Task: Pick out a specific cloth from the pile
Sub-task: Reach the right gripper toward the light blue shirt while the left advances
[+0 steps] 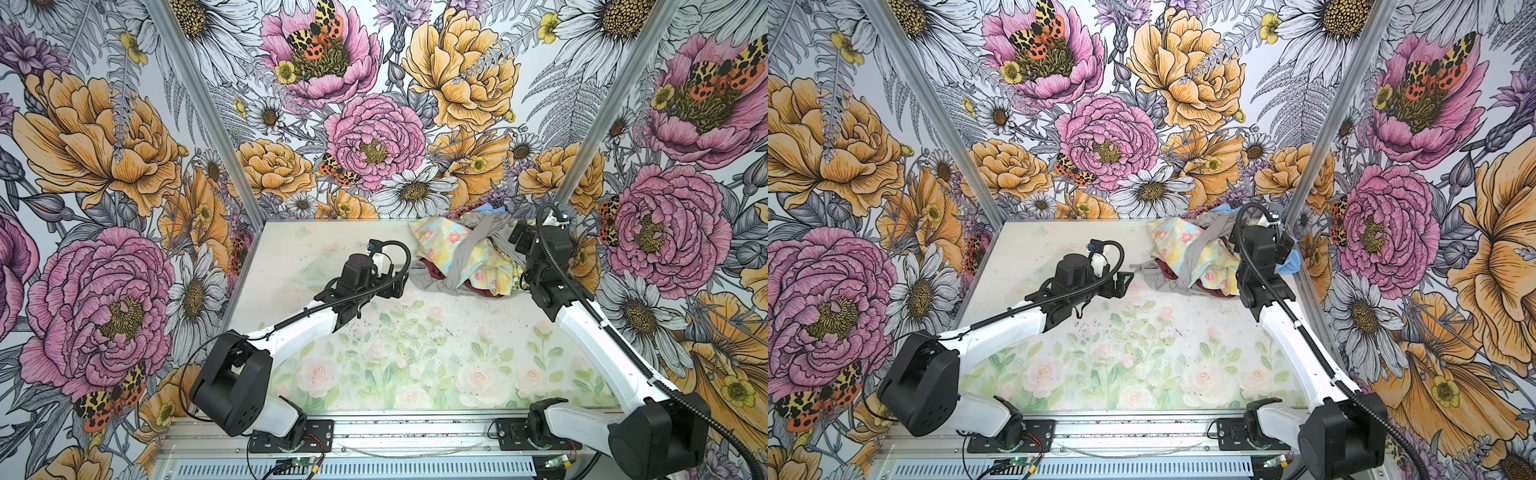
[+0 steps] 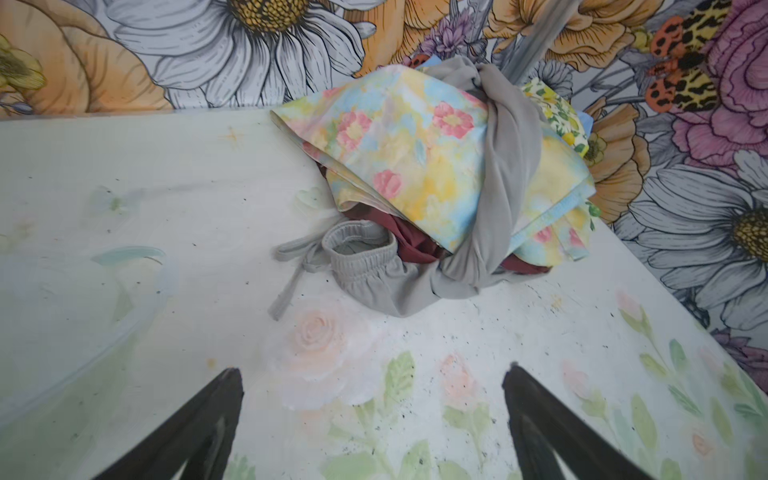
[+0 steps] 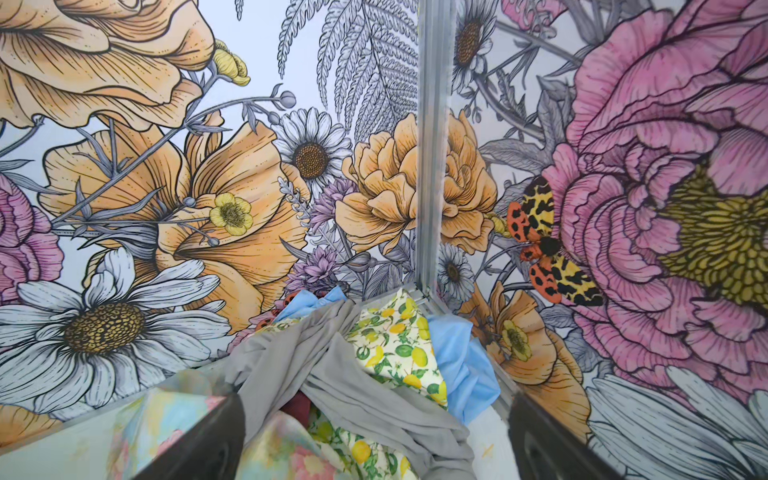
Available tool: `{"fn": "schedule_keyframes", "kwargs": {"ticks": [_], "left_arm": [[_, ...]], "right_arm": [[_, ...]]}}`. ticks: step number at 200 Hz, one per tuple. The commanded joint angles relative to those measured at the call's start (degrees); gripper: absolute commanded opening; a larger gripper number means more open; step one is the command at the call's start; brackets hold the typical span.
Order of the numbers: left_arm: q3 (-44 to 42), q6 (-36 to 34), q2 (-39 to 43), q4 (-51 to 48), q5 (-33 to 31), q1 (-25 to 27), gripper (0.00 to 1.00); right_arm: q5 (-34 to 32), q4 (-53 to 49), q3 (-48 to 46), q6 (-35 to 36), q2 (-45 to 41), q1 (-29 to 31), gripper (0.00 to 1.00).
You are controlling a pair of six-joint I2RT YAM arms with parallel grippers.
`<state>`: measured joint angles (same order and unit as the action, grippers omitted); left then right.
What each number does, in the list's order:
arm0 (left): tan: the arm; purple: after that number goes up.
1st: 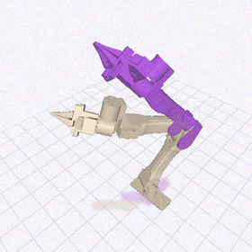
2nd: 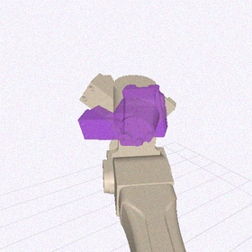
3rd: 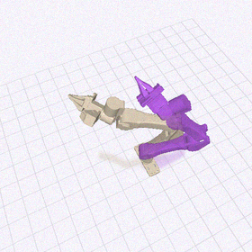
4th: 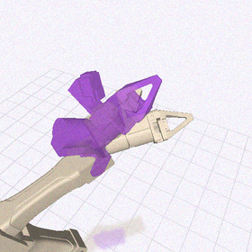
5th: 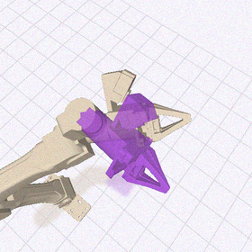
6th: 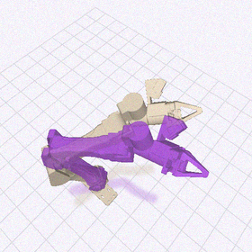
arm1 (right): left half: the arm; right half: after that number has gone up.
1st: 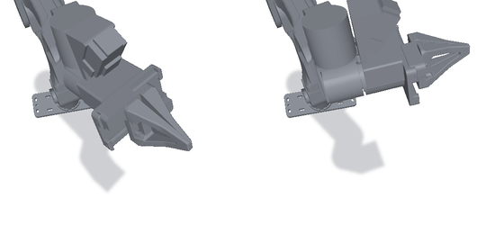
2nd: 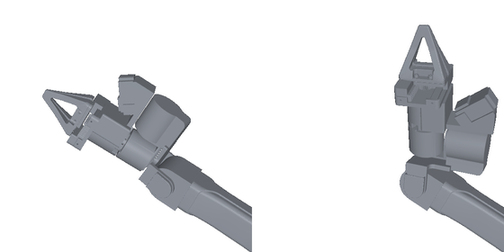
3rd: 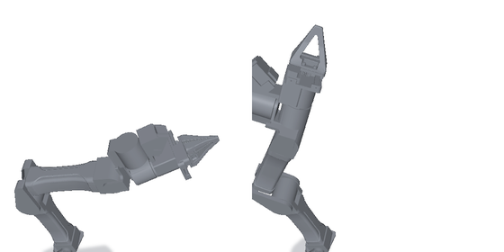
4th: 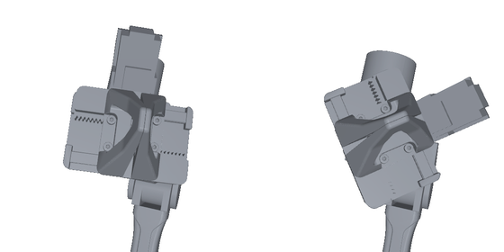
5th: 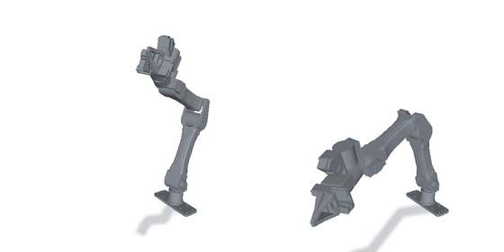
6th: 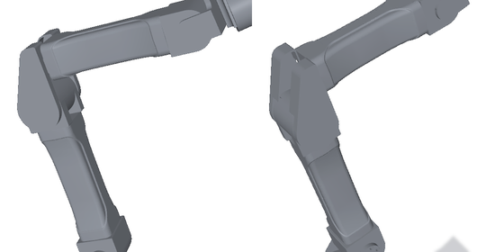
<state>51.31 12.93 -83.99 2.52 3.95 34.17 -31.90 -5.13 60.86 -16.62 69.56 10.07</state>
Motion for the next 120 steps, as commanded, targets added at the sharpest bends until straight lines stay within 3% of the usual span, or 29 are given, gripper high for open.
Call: {"fn": "schedule_keyframes", "kwargs": {"ticks": [1,61,120], "left_arm": [[1.50,-1.50,0.12,-1.64,2.23,1.63,0.99],[1.69,-1.51,0.58,-2.26,1.71,3.37,0.99],[1.95,-1.08,-0.72,-2.58,0.88,3.37,0.99]], "right_arm": [[7.33,-9.35,2.06,-5.59,2.10,-1.35,0.97],[18.33,-15.71,4.33,-7.02,5.09,-1.39,0.88],[17.54,-20.62,7.66,-7.16,9.30,-3.97,0.82]]}}
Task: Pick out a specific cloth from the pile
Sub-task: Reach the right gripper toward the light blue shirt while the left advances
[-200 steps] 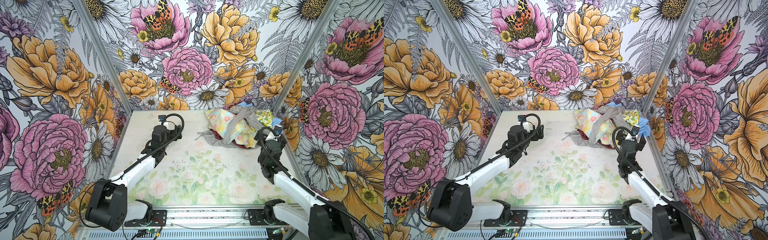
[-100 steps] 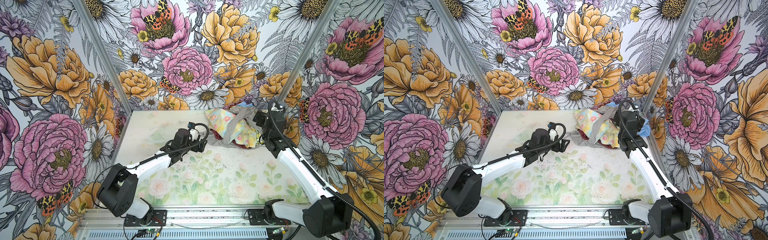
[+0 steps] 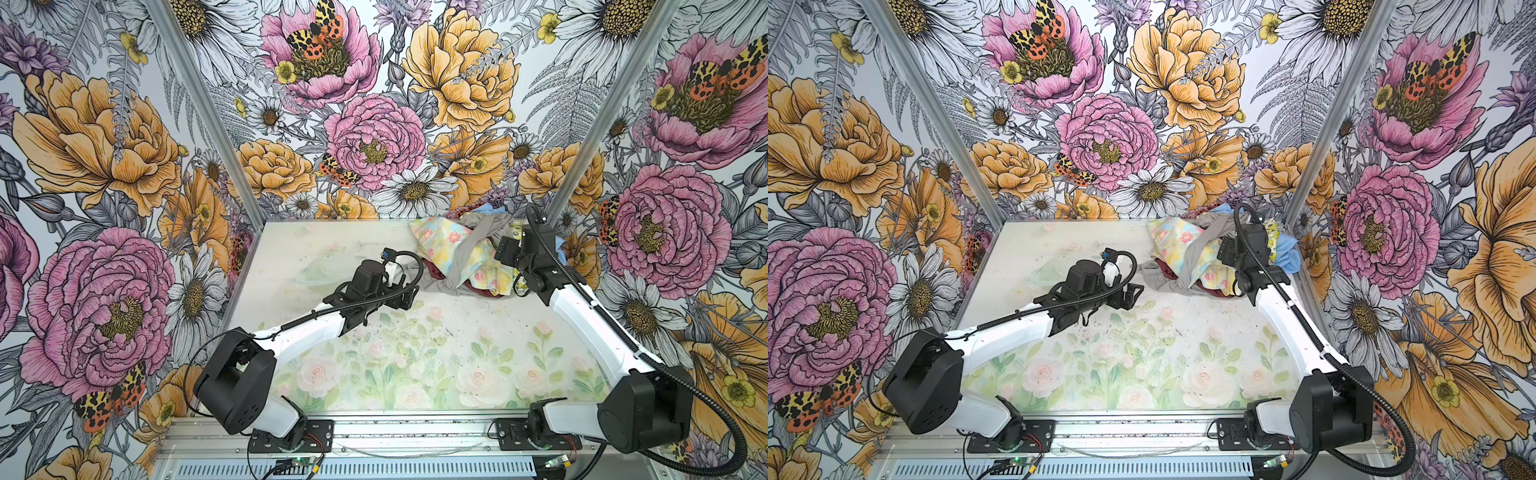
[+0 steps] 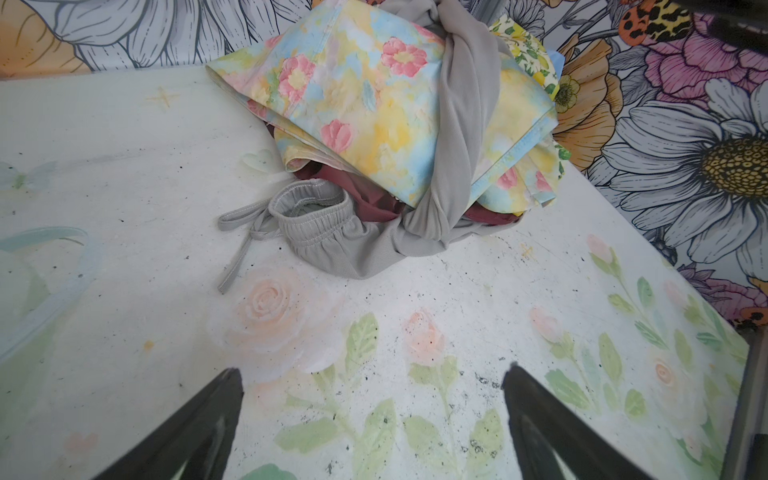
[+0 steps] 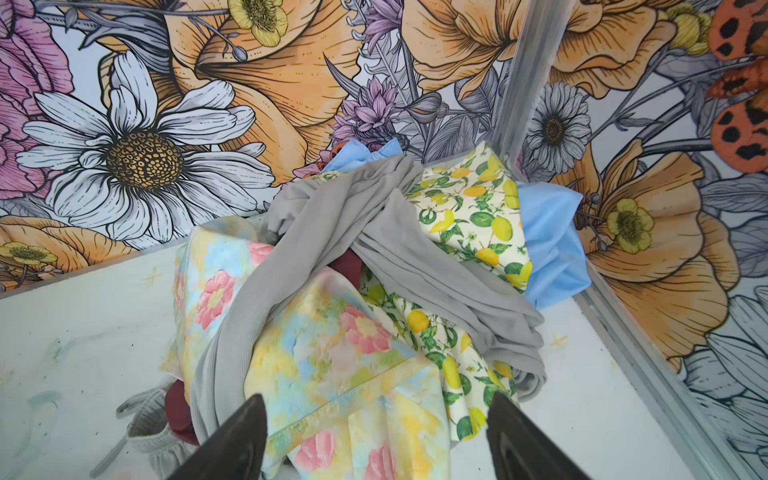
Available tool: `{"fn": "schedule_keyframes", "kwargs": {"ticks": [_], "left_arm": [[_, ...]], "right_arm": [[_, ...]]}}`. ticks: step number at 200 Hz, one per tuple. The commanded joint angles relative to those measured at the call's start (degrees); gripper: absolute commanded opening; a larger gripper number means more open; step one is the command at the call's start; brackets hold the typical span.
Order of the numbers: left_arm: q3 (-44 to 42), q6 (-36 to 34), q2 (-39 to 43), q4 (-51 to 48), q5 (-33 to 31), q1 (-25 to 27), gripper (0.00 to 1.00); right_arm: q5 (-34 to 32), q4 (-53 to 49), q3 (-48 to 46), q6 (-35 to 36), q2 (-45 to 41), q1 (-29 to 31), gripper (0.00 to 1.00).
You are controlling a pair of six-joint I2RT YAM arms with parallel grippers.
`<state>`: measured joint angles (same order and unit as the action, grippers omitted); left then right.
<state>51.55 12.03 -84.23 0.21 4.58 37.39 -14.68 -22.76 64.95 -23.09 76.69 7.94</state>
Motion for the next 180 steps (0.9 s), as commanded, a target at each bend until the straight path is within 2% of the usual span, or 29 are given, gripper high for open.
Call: {"fn": "schedule_keyframes", "kwargs": {"ticks": [1,30,78,95,125,154,180], "left_arm": [[1.71,-0.13,-0.49,-0.28,0.21,0.15,0.99],[1.82,-0.10,-0.51,-0.48,0.00,0.17,0.99],[1.97,-0.30,-0.59,-0.60,0.50,0.84,0.99],[2.27,-0.78,-0.51,-0.91,1.30,1.54,0.99],[2.90,-0.87,0.32,-1.09,6.60,2.34,0.98],[3.29,-1.23,1.64,-0.99,12.85,2.36,0.98],[3.21,-1.23,2.65,-1.09,13.63,2.45,0.98]], "right_arm": [[0.38,-3.07,3.68,-0.75,2.34,-2.04,0.82],[4.77,-4.04,7.48,-3.36,7.02,-10.34,0.78],[9.38,-3.95,17.08,-6.94,18.87,-19.57,0.73],[10.13,-3.89,20.52,-9.43,22.24,-21.33,0.72],[12.06,-3.78,25.52,-13.71,27.52,-23.64,0.66],[12.19,-2.64,26.60,-18.29,29.71,-25.01,0.64],[13.35,-1.13,26.37,-22.29,31.93,-25.99,0.62]]}}
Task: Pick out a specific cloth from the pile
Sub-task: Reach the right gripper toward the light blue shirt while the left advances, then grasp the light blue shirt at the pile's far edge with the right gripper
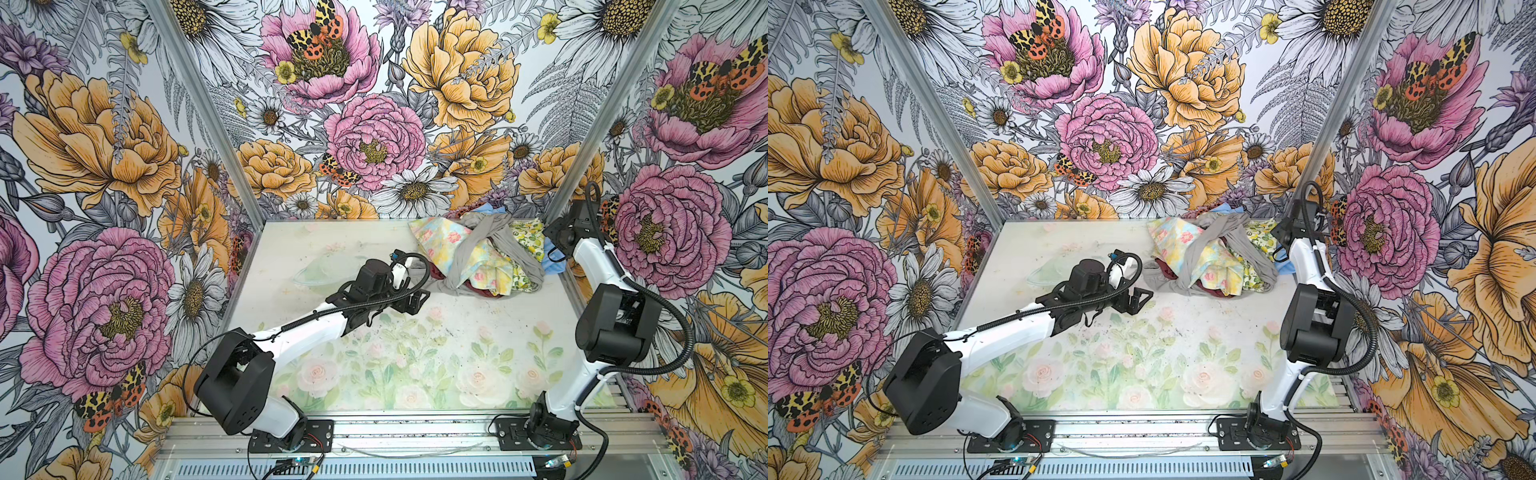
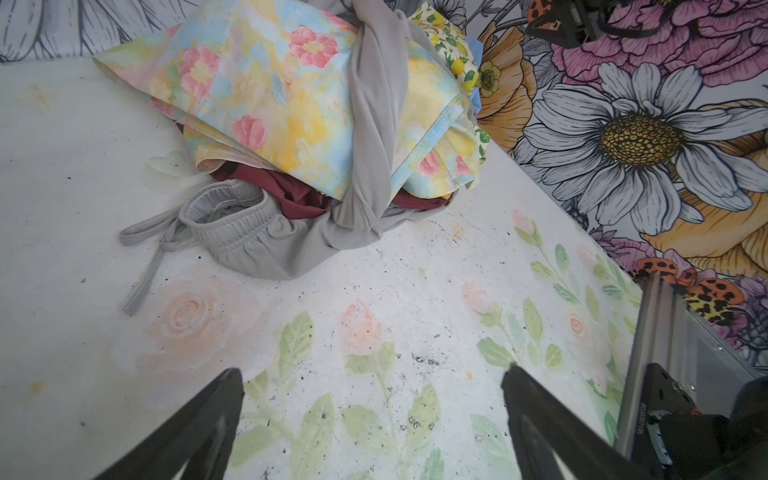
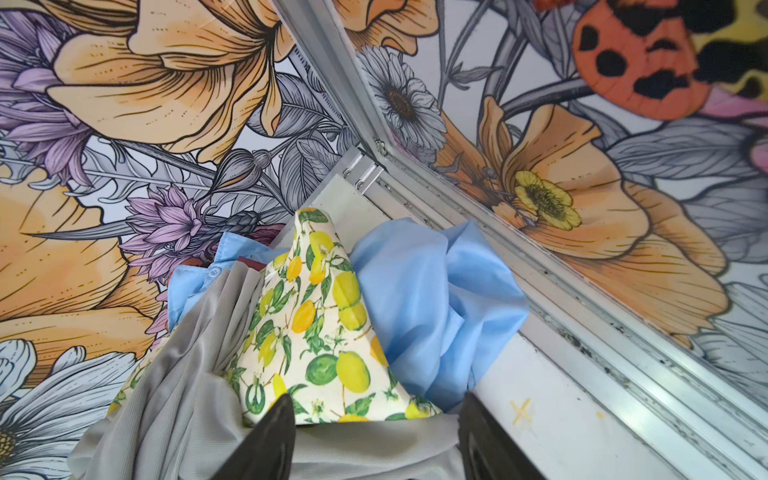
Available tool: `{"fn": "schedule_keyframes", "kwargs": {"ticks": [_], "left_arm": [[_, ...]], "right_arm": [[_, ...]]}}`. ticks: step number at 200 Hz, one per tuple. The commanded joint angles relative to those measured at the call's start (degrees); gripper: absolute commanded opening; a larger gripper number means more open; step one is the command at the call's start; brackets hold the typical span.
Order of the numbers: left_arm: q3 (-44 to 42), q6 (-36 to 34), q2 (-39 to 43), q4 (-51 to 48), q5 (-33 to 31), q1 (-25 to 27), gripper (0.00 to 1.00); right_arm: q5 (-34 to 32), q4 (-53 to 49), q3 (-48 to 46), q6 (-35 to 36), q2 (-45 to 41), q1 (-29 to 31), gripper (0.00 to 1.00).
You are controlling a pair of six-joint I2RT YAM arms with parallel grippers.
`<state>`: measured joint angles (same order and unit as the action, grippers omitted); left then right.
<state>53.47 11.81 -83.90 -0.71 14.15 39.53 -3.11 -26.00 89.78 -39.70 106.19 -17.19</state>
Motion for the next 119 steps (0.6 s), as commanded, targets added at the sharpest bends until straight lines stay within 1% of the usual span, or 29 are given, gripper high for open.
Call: {"fn": "schedule_keyframes", "kwargs": {"ticks": [1,32,76,119], "left_arm": [[1.24,-1.01,2.37,-0.17,4.05,0.30,0.98],[1.13,-1.20,3.08,-0.38,4.12,0.29,0.98],[1.06,-2.07,4.13,-0.43,6.24,0.49,0.98],[-0.07,-3.85,6.78,-0.43,0.50,0.90,0.99]], "right_arm": [[1.84,2.14,1.54,-5.75,2.52,-0.84,0.62],[3.53,3.13,1.54,-8.09,5.65,-1.43,0.62],[5.35,4.97,0.85,-9.73,8.56,-2.88,0.63],[7.77,6.62,0.70,-11.58,10.97,-4.61,0.67]]}}
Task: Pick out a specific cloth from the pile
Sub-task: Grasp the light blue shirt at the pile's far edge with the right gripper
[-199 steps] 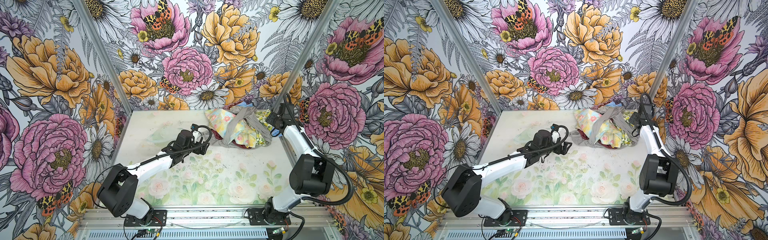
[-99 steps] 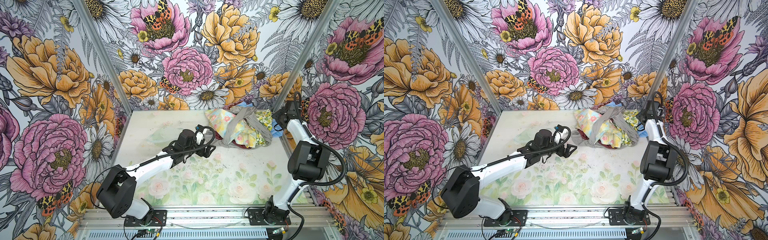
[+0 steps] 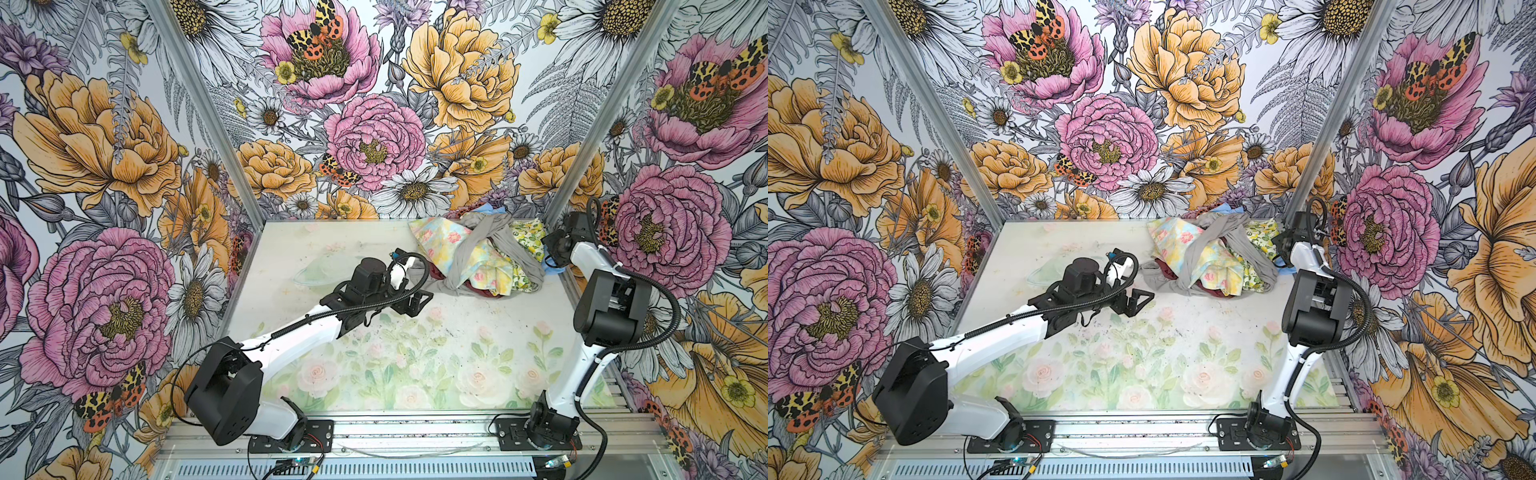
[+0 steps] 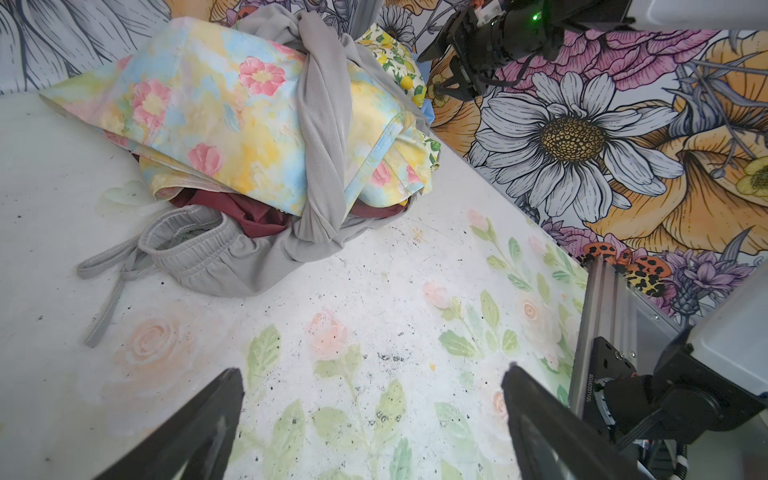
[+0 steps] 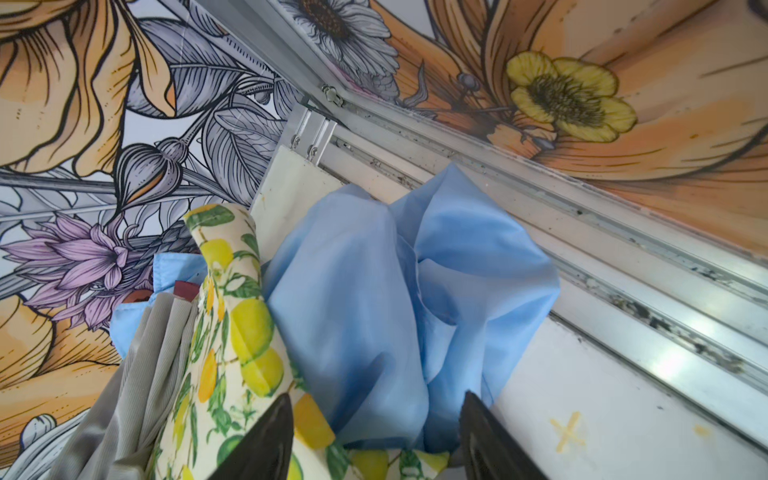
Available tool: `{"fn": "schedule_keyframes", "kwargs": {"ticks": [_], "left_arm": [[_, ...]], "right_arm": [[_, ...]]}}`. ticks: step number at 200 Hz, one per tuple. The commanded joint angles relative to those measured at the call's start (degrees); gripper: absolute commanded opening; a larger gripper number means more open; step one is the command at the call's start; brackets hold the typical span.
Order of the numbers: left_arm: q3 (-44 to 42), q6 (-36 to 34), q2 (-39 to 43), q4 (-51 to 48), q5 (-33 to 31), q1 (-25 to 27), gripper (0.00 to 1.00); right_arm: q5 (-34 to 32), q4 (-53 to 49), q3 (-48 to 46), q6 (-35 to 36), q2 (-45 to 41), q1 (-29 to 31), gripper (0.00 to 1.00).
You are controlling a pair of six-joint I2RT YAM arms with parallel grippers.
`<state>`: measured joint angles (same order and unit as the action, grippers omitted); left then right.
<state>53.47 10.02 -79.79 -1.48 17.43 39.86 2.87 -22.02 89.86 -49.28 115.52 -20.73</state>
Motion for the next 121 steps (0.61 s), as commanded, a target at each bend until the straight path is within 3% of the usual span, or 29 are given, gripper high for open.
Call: {"fn": "schedule_keyframes", "kwargs": {"ticks": [1,95,109,114,121], "left_arm": [[-0.10,-2.08,2.73,0.33,-2.81,0.53,0.98],[-0.73,-2.47,3.41,0.85,-3.20,0.40,0.98],[-0.83,-2.51,3.42,1.04,-3.37,0.24,0.98],[-0.80,-2.49,3.39,1.01,-3.37,0.18,0.98],[-0.83,-2.38,3.37,1.04,-3.28,0.08,0.98]], "right_arm": [[1.83,2.72,0.58,-2.15,1.70,-1.07,0.67],[5.76,6.74,7.15,-7.76,11.31,-1.11,0.69],[5.31,6.89,7.87,-8.12,11.82,-0.94,0.60],[5.32,7.21,7.82,-8.54,11.83,-0.97,0.49],[5.39,7.93,7.61,-9.36,11.68,-1.04,0.25]]}}
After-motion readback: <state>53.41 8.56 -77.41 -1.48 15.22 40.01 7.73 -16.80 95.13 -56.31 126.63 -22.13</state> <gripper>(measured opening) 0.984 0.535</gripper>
